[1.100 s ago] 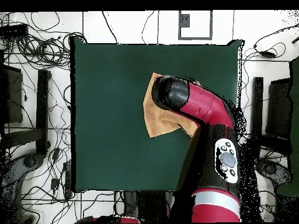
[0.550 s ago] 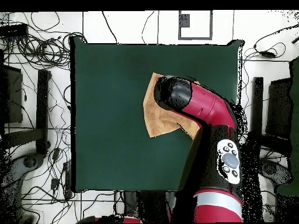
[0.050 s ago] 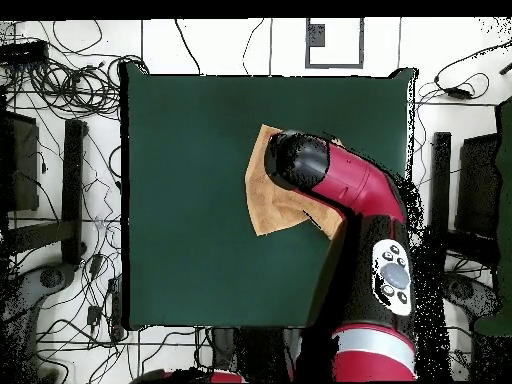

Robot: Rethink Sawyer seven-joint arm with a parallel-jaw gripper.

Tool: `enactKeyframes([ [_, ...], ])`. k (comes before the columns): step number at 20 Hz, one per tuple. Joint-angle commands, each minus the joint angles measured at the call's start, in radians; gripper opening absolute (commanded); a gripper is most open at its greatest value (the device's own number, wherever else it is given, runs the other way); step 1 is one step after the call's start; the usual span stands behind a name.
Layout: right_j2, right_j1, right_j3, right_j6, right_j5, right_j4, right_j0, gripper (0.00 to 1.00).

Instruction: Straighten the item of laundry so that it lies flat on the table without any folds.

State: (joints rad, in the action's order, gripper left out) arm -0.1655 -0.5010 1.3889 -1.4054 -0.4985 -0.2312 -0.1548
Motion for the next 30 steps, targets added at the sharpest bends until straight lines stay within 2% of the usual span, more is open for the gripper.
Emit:
enactKeyframes([
  [1, 0.056, 0.040, 0.138, -0.205, -0.060, -0.009, -0.015, 1.00],
  [18, 0.081, 0.031, 0.136, -0.158, -0.065, 0.010, -0.064, 1.00],
  [30, 0.064, 0.012, 0.135, -0.181, -0.095, 0.011, -0.046, 1.00],
])
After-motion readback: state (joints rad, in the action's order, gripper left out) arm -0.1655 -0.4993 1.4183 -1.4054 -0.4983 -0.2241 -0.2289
